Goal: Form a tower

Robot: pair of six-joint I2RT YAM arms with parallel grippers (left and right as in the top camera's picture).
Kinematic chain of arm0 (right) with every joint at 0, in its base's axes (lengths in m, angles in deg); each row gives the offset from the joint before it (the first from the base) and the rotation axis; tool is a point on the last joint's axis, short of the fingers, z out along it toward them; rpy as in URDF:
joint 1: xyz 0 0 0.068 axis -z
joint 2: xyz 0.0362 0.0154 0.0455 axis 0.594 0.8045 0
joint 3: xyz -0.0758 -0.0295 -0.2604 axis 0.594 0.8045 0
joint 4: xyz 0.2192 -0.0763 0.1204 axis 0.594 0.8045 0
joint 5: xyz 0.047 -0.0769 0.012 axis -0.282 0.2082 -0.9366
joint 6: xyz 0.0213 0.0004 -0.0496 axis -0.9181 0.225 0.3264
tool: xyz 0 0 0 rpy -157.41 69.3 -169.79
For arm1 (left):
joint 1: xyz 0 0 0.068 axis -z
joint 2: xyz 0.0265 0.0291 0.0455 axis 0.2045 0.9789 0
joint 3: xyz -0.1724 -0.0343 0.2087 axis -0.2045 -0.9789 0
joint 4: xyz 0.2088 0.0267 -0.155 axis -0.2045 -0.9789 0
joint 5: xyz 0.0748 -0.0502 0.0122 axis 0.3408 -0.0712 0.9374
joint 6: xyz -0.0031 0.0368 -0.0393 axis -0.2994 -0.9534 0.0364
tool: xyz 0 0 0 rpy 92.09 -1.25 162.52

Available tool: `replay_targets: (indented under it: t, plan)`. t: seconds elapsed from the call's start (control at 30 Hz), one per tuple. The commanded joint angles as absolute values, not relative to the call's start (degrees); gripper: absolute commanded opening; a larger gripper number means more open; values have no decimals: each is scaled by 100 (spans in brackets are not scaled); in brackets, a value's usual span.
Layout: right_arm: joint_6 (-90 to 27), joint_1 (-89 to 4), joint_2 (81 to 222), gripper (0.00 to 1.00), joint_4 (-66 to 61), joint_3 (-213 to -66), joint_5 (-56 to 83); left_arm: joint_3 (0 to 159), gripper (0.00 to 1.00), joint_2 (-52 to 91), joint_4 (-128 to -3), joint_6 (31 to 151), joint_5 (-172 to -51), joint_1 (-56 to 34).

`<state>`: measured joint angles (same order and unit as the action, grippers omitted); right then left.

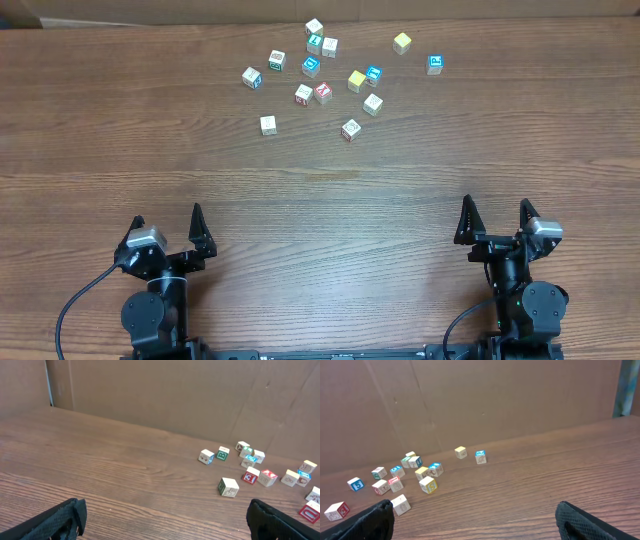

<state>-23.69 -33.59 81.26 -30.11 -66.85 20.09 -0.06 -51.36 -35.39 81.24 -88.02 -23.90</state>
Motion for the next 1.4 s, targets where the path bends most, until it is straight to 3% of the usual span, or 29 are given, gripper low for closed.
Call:
replay_targets:
  t: [0.0, 1.27, 1.37]
  plan:
    - [-2342, -3381, 8069, 100, -3046, -6626, 1976, -26, 100, -5197, -3554, 7997, -8785, -2368]
    - [-2342, -3381, 8069, 100, -3046, -6626, 1976, -26, 99, -5197, -3547, 7997, -8654, -2202]
    - [-2342, -3381, 8069, 100, -3046, -6626, 1976, -24, 100, -5197, -3329, 8015, -9036, -2199]
